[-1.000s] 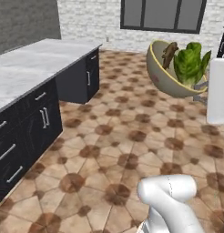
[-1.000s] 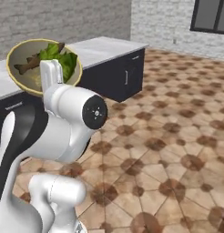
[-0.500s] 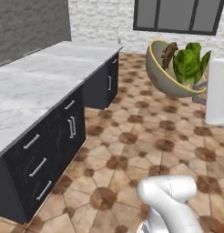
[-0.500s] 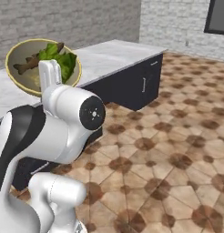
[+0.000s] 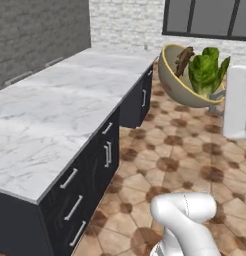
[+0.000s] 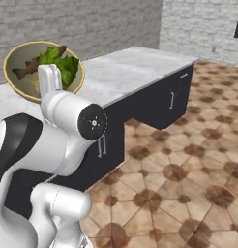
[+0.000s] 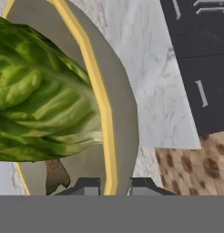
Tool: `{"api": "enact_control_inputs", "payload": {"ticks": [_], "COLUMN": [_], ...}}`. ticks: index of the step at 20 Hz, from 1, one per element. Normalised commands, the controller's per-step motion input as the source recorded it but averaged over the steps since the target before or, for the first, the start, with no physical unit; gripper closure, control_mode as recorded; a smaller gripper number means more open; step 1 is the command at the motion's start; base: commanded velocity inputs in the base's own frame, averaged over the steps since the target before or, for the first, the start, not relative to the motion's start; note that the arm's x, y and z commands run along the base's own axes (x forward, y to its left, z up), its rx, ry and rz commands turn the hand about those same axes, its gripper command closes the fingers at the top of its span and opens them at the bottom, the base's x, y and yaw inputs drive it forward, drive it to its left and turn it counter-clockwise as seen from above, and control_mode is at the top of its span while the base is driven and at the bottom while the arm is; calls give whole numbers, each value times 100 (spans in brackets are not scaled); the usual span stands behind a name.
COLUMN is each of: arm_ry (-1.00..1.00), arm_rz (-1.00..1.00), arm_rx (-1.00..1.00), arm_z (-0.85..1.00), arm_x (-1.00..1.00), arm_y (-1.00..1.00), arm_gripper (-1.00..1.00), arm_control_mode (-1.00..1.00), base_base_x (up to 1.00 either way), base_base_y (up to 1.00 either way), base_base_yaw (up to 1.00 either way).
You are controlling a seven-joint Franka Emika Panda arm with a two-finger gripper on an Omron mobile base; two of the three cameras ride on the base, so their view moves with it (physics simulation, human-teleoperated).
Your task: The microwave is finished heating the fish and lettuce. Take the bowl containing the food and place it on the dining counter.
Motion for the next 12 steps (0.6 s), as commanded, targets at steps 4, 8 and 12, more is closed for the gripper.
{"api": "enact_control_inputs", "payload": {"ticks": [4, 8, 12], "arm_ry": [0, 0, 0], "arm_rz": [0, 0, 0], "arm_rx": [0, 0, 0], "arm_z": [0, 0, 0], "arm_x": [0, 0, 0], "arm_y": [0, 0, 0], "arm_gripper": [100, 100, 100], "arm_control_mode": [100, 100, 100], "base_base_x": [100, 100, 100], "base_base_y": [-22, -62, -43], "base_base_yaw": [25, 36, 51]}}
